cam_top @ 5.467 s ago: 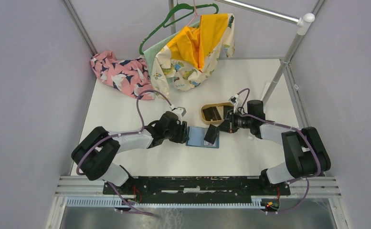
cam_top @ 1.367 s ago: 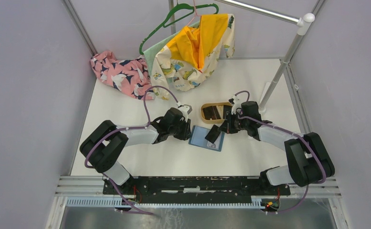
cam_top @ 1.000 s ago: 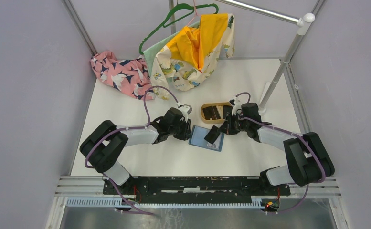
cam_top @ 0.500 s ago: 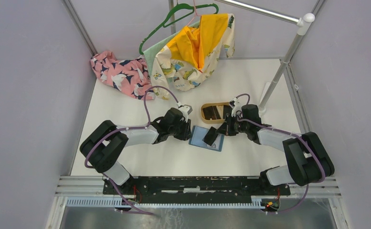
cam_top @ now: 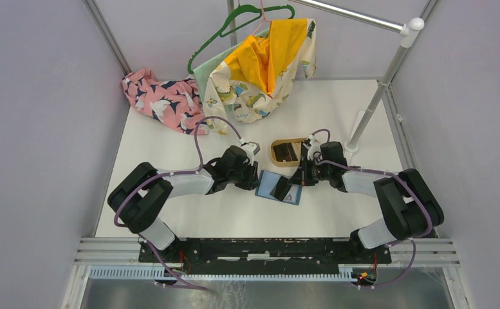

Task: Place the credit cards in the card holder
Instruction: Insert the credit card into the card holder.

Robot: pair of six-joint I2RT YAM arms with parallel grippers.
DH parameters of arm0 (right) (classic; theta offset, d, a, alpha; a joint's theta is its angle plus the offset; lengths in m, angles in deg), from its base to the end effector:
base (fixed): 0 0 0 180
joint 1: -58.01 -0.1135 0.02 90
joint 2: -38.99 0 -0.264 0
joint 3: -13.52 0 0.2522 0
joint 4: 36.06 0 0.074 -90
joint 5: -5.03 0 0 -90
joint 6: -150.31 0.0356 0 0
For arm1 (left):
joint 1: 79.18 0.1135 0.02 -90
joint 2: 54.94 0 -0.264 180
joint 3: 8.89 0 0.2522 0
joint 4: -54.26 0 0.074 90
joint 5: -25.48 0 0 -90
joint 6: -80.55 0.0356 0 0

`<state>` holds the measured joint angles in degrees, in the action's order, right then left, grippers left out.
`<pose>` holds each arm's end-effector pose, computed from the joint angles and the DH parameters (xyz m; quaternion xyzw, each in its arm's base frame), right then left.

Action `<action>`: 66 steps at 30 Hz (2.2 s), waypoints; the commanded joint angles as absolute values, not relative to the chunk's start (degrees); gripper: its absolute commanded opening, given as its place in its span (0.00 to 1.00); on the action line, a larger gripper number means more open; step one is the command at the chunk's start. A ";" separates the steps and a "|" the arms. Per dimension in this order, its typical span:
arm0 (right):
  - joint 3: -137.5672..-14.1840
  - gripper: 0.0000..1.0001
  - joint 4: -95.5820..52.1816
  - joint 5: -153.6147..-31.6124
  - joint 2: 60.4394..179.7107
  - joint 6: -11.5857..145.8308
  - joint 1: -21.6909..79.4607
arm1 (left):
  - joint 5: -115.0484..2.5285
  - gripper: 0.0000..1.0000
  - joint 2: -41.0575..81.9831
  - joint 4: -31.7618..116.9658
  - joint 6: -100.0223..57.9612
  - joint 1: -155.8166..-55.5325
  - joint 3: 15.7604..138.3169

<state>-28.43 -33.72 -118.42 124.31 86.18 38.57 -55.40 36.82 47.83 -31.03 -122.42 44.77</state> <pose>0.2332 0.1031 0.1292 -0.0586 0.8917 0.3850 0.2305 0.2179 -0.2126 0.1452 0.2029 0.8972 -0.2684 0.2859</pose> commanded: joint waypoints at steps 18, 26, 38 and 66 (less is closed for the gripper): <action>-34.86 0.01 -23.95 -111.61 129.05 81.14 38.12 | -51.98 0.35 37.57 50.87 -31.36 -123.03 46.01; -36.82 0.01 -20.95 -108.76 131.01 79.84 37.11 | -51.44 0.35 37.73 51.38 -31.16 -123.12 46.09; -38.28 0.01 -16.84 -107.86 130.14 76.22 36.93 | -51.29 0.35 36.86 52.54 -31.02 -123.21 45.47; -49.73 0.01 -1.29 -101.75 133.89 72.24 33.66 | -50.36 0.42 30.52 60.62 -31.42 -124.18 39.01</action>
<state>-48.23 -6.00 -107.74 131.92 74.94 34.18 -50.81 33.74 56.55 -31.03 -123.82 39.57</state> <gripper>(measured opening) 0.012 0.411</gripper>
